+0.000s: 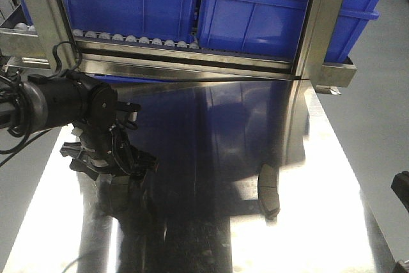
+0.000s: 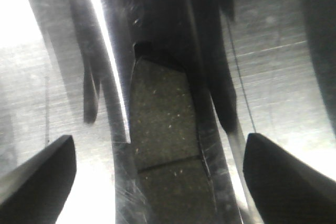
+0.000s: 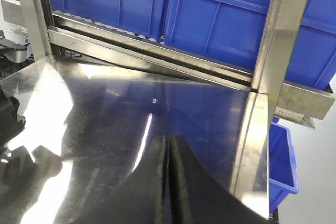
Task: Move and align brake pads A on conveyor
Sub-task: 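Lower the left gripper onto the nearer dark brake pad and close, then lift the gripped brake pad off the table with the left gripper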
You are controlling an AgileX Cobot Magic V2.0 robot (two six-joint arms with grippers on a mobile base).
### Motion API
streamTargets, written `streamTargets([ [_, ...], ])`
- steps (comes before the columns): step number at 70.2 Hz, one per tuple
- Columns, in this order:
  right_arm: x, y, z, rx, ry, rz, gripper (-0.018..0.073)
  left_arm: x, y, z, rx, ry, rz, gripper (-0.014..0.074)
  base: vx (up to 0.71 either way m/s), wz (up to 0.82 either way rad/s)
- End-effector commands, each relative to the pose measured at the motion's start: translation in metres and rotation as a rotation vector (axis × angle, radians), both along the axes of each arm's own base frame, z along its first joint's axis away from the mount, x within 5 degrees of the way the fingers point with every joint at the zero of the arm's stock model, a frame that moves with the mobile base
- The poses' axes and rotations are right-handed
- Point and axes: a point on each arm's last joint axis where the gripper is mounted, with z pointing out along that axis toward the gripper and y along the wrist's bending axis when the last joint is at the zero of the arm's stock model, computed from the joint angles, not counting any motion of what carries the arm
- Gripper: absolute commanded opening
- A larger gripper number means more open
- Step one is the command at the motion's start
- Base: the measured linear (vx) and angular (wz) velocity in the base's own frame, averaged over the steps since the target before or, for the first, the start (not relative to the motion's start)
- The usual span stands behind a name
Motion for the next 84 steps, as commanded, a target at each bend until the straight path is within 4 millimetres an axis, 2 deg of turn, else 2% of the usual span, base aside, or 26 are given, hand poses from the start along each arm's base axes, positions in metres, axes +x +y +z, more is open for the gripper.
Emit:
streamTargets([
  [1,0.0017,-0.0003,0.0153,0.020,-0.090,-0.008,-0.0006,0.0021,-0.0041,0.0204,-0.034,-0.066,-0.005,0.0592,0.00,0.00],
  [34,0.0017,-0.0003,0.0153,0.020,-0.090,-0.008,-0.0006,0.0032,-0.0055,0.0129,-0.035,-0.046,-0.002,0.0589,0.00,0.00],
  [48,0.0017,-0.0003,0.0153,0.020,-0.090,-0.008,-0.0006,0.0033,-0.0064,0.0105,-0.040,-0.037,0.003,0.0558,0.00,0.00],
  [68,0.0017,-0.0003,0.0153,0.020,-0.090,-0.008,-0.0006,0.0023,-0.0059,0.0107,-0.035,-0.027,0.004,0.0459,0.00,0.00],
  [84,0.0017,-0.0003,0.0153,0.020,-0.090,-0.008,-0.0006,-0.0004,-0.0046,0.0131,-0.026,-0.008,0.004,0.0328,0.00,0.00],
])
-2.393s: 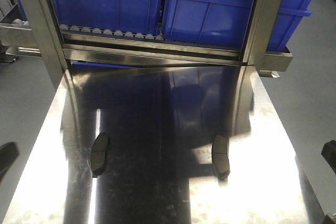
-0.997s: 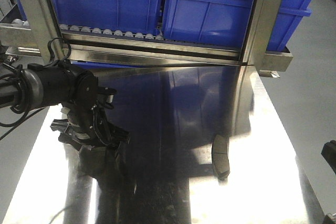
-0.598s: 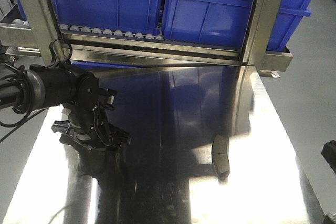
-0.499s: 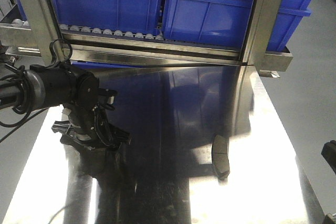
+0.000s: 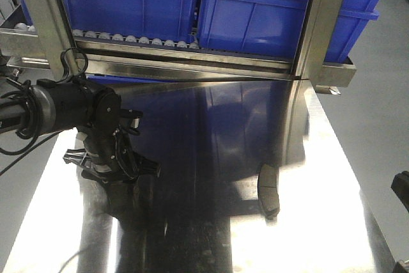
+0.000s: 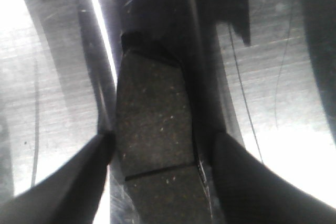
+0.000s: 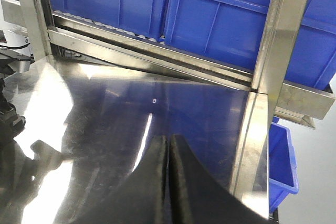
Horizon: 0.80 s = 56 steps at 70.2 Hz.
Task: Move and align brake pads A on conveyor
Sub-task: 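Lift the gripped brake pad off the table with the left gripper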
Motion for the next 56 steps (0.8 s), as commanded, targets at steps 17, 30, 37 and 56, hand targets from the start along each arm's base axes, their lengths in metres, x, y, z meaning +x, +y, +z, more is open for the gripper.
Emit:
streamTargets([
  [17,0.002,0.000,0.015,0.020,-0.090,-0.008,-0.0006,-0.002,-0.002,0.037,-0.039,-0.089,-0.008,0.0184,0.00,0.00],
  [30,0.002,0.000,0.015,0.020,-0.090,-0.008,-0.0006,-0.001,-0.002,0.037,-0.038,-0.095,-0.010,0.0152,0.00,0.00],
  [37,0.002,0.000,0.015,0.020,-0.090,-0.008,-0.0006,-0.001,-0.002,0.041,-0.045,-0.117,-0.021,0.0152,0.00,0.00],
  [56,0.002,0.000,0.015,0.020,-0.090,-0.008,-0.0006,-0.016,0.004,0.086,-0.116,-0.291,-0.054,0.0153,0.00,0.00],
])
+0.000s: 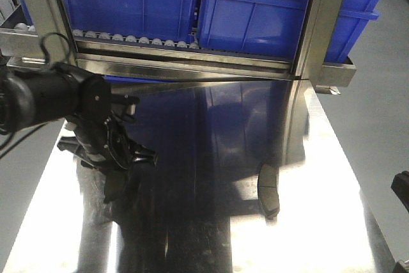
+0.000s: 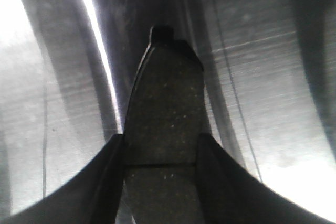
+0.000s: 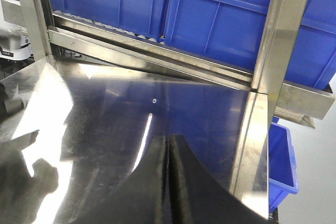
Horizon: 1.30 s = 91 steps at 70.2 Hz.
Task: Move and align brake pads A on conveyor
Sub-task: 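Lift the gripped brake pad off the table with the left gripper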
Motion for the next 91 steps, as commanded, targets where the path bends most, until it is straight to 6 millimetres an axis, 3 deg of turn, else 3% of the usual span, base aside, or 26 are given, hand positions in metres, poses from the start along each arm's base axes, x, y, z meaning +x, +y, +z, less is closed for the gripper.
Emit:
streamTargets([
  [1,0.002,0.000,0.015,0.020,-0.090,-0.008,-0.0006,-0.011,0.002,0.045,-0.077,-0.182,-0.024,0.0153,0.00,0.00],
  [16,0.002,0.000,0.015,0.020,-0.090,-0.008,-0.0006,-0.058,0.023,0.082,-0.170,-0.420,-0.054,0.0153,0.00,0.00],
  [31,0.002,0.000,0.015,0.020,-0.090,-0.008,-0.0006,-0.111,0.047,0.100,-0.245,-0.593,-0.057,0.0153,0.00,0.00],
  [67,0.002,0.000,0.015,0.020,-0.090,-0.008,-0.0006,-0.216,0.098,0.088,-0.316,-0.929,-0.096,0.0153,0.00,0.00],
  [79,0.002,0.000,0.015,0.020,-0.090,-0.008,-0.0006,-0.238,0.108,0.086,-0.349,-1.011,-0.092,0.0153,0.00,0.00],
  [91,0.002,0.000,0.015,0.020,-0.090,-0.008,-0.0006,-0.246,0.112,0.089,-0.366,-1.054,-0.090,0.0153,0.00,0.00],
])
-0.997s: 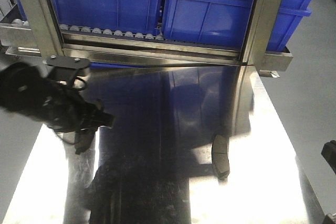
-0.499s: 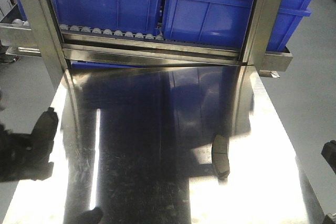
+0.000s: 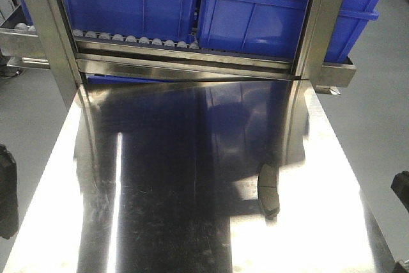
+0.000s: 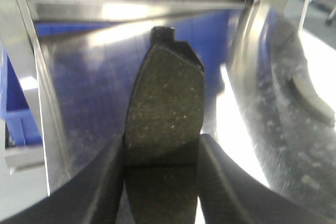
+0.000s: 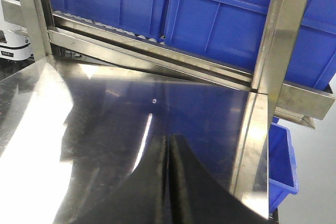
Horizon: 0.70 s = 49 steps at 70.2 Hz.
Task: Move and align brake pads A on conveyor
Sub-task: 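Lift the gripped brake pad off the table with the left gripper, then lower the right gripper onto the remaining brake pad and close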
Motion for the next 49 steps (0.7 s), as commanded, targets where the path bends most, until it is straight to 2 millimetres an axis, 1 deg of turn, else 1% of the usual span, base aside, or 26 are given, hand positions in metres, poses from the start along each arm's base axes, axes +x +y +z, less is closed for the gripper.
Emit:
streamTargets([
  [1,0.0017,-0.0003,0.0153,0.020,-0.090,-0.008,-0.0006,0.0004,-0.0016,0.0190,-0.052,-0.125,-0.017,0.0153,0.00,0.00],
  [49,0.0017,-0.0003,0.0153,0.020,-0.090,-0.008,-0.0006,0.0007,-0.0017,0.0183,-0.049,-0.118,-0.016,0.0153,0.00,0.00],
])
